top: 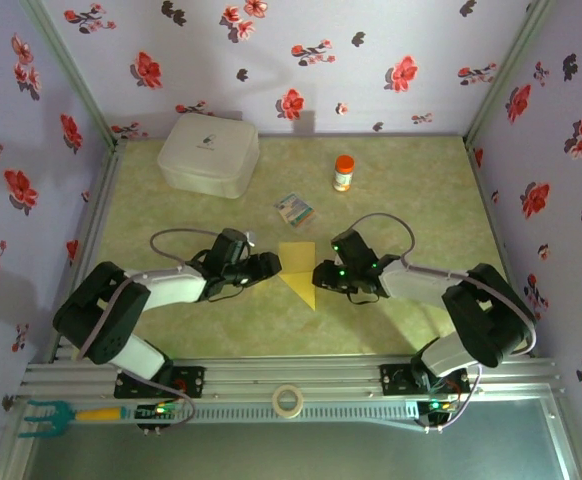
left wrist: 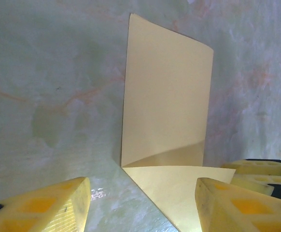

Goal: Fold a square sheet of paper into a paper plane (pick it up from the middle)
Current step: Fourth fold the wing at the center of the table.

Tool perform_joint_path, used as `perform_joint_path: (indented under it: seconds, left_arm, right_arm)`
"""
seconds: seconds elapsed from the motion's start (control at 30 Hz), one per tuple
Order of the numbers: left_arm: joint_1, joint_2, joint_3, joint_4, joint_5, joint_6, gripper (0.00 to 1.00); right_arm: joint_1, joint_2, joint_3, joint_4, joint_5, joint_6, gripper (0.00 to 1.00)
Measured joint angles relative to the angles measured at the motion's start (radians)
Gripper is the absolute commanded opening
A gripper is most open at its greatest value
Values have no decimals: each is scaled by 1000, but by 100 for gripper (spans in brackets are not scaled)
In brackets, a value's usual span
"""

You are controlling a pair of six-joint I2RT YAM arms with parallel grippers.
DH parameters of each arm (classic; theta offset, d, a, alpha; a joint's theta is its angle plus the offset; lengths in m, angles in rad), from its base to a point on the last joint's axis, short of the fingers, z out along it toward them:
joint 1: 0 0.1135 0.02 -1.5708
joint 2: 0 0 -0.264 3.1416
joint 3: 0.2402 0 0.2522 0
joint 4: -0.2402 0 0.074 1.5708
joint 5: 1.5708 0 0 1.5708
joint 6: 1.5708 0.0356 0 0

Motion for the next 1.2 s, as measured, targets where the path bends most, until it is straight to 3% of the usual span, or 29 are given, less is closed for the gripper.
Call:
perform_joint_path:
  seconds: [0.23, 0.4, 0.77, 1.2]
  left_arm:
    - [10, 0, 2, 3, 8, -1, 59]
    - [17, 1, 10, 3, 11, -1, 59]
    - [35, 20, 28, 2, 52, -1, 60]
    - [60, 83, 88, 8, 146, -10, 64]
  right_arm:
    - [-6, -76, 0, 6, -27, -4, 35]
    - [-6, -23, 2, 64, -89, -3, 35]
    - [-11, 20, 6, 80, -134, -12, 10]
    - [-50, -59, -32, 88, -187, -43, 7]
